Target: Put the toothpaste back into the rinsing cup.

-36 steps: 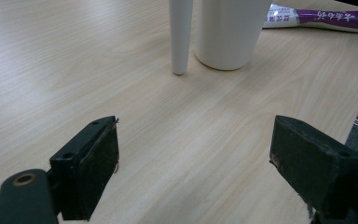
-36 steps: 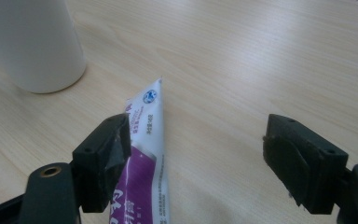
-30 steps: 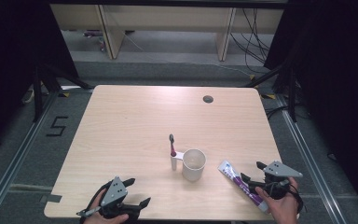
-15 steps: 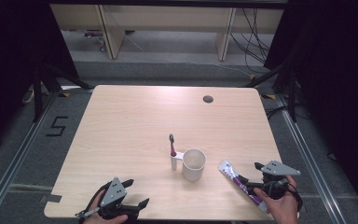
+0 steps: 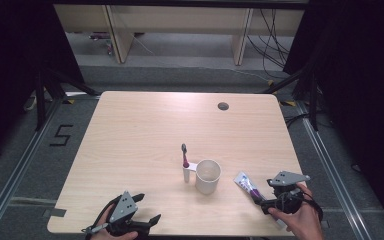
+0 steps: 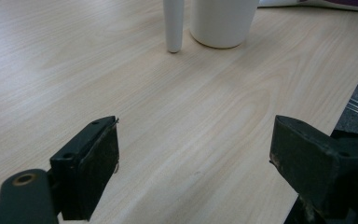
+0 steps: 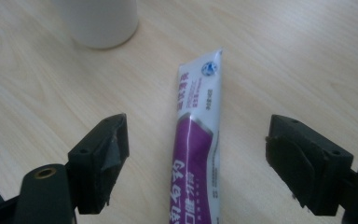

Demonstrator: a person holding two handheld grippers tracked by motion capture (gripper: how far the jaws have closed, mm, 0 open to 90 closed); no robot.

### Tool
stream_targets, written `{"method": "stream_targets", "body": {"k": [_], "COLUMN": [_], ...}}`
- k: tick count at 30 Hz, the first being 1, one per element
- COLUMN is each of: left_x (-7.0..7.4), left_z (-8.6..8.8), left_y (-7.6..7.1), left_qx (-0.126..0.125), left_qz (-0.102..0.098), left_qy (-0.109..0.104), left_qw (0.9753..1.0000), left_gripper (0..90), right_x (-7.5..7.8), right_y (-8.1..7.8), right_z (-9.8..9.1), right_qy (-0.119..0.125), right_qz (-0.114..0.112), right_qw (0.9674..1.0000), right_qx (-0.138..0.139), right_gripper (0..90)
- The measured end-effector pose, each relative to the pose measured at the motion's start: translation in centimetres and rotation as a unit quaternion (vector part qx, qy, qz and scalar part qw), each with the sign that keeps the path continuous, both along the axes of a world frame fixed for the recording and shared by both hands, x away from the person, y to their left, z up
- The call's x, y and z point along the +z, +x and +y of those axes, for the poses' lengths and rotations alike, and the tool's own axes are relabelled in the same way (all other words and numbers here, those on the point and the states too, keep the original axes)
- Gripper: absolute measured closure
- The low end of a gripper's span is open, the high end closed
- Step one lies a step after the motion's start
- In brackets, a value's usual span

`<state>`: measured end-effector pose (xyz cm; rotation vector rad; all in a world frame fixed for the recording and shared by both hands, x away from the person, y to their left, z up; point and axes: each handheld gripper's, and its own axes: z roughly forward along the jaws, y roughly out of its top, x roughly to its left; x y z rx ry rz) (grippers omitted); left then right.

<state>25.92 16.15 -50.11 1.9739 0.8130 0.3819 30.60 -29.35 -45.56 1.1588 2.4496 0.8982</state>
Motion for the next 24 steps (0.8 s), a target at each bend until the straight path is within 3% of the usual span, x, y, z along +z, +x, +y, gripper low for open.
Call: {"method": "stream_targets", "body": {"k": [3, 4, 6, 11, 12, 15, 17, 20, 21, 23, 24], "left_x": [0.0, -0.1, -0.1, -0.1, -0.1, -0.2, -0.1, -0.2, -0.1, -0.1, -0.2], "left_z": [0.0, 0.0, 0.1, 0.0, 0.0, 0.0, 0.1, 0.1, 0.3, 0.2, 0.0], "left_y": [0.0, 0.0, 0.0, 0.0, 0.0, 0.0, 0.0, 0.0, 0.1, 0.1, 0.0], "left_qx": [-0.001, 0.0, -0.001, -0.002, -0.002, -0.003, -0.003, -0.002, -0.006, -0.005, -0.002], "left_qz": [-0.001, -0.002, -0.003, -0.002, -0.001, -0.001, 0.0, 0.001, -0.001, 0.0, 0.002], "left_qy": [0.002, -0.001, 0.002, -0.001, -0.004, -0.007, -0.004, 0.002, 0.015, 0.011, -0.004], "left_qw": [1.0, 1.0, 1.0, 1.0, 1.0, 1.0, 1.0, 1.0, 0.9999, 0.9999, 1.0], "left_gripper": [15.2, 15.2, 15.2, 15.2, 15.2, 15.2, 15.2, 15.2, 15.2, 15.2, 15.2], "right_x": [-0.2, -0.4, -0.5, -0.8, -0.8, -0.9, -1.2, -1.5, -1.5, -1.8, -1.8], "right_y": [0.3, 0.3, 0.4, 0.4, 0.6, 0.7, 0.9, 1.2, 1.2, 1.4, 1.5], "right_z": [-0.1, 0.1, 0.1, 0.6, 0.7, 0.8, 0.9, 1.1, 1.1, 1.3, 1.3], "right_qy": [-0.017, -0.02, -0.028, -0.032, -0.049, -0.053, -0.054, -0.065, -0.065, -0.07, -0.081], "right_qz": [-0.012, 0.003, -0.003, 0.012, 0.014, 0.02, 0.015, 0.025, 0.025, 0.026, 0.029], "right_qw": [0.9997, 0.9998, 0.9995, 0.9993, 0.9984, 0.9981, 0.9982, 0.9971, 0.9971, 0.9967, 0.9954], "right_qx": [0.015, 0.009, 0.014, 0.014, 0.024, 0.023, 0.021, 0.029, 0.029, 0.032, 0.042], "right_gripper": [24.5, 25.5, 26.1, 29.2, 31.8, 33.2, 35.7, 40.0, 40.0, 43.1, 43.8]}}
